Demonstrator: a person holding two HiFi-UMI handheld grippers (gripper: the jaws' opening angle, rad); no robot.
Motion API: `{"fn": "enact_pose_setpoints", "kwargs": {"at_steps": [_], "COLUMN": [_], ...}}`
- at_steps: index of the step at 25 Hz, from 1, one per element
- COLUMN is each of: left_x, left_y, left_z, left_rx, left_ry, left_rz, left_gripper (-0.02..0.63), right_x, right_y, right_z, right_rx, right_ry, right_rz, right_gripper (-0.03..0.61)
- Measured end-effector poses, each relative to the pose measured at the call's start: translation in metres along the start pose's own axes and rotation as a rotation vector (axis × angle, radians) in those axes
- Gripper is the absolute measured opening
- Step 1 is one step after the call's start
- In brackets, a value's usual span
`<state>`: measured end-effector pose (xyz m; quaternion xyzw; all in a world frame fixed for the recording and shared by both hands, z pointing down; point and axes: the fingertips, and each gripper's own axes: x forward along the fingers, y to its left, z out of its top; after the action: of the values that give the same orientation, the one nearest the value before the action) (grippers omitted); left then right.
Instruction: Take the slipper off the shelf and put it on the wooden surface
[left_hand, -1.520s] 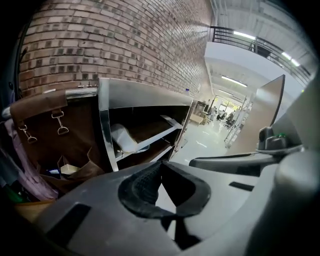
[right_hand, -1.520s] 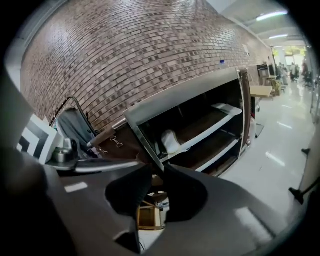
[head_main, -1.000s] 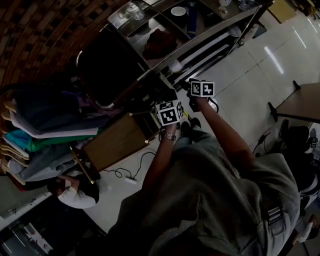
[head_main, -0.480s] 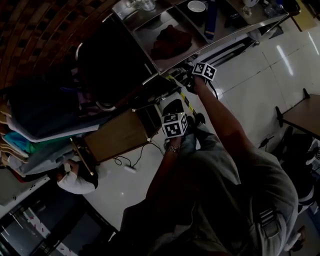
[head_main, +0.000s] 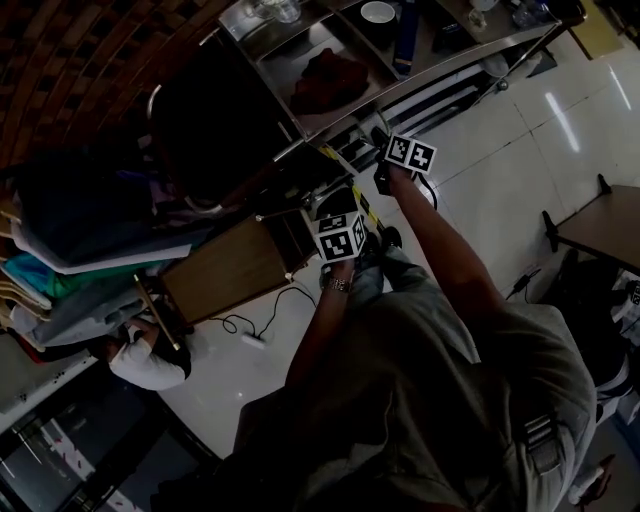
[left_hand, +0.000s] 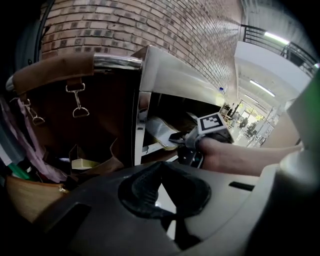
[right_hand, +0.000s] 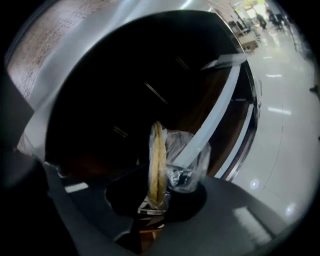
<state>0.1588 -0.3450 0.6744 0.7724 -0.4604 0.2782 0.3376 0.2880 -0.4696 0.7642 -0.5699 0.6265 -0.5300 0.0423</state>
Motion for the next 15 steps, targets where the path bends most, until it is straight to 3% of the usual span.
{"fn": "enact_pose_setpoints", "kwargs": {"at_steps": [6, 10, 15], "left_x": [-0.002, -0.014, -0.022], "left_y": [-0.025, -0.049, -0.083], "left_z": [0.018, 0.023, 0.021], "left_rx": [0.033, 0.030, 0.077], "left_ry": [-0.029, -0.050, -0.060], "left_rz": [-0.011, -0.046, -0.079], "left_gripper": [0.003, 0.003, 0.003], "right_x": [-0.109, -0.179, -0.213], "right_y": [-0.013, -0.010, -0.008], "right_z": [-0.025, -0.056, -0.055], "right_rx": [-0.267, -0.320, -0.337], "right_ry": [0.050, 0.041, 0.027], "right_rz": [-0.124, -0.155, -0.128], "right_gripper": [0.061, 0.061, 0.061]}}
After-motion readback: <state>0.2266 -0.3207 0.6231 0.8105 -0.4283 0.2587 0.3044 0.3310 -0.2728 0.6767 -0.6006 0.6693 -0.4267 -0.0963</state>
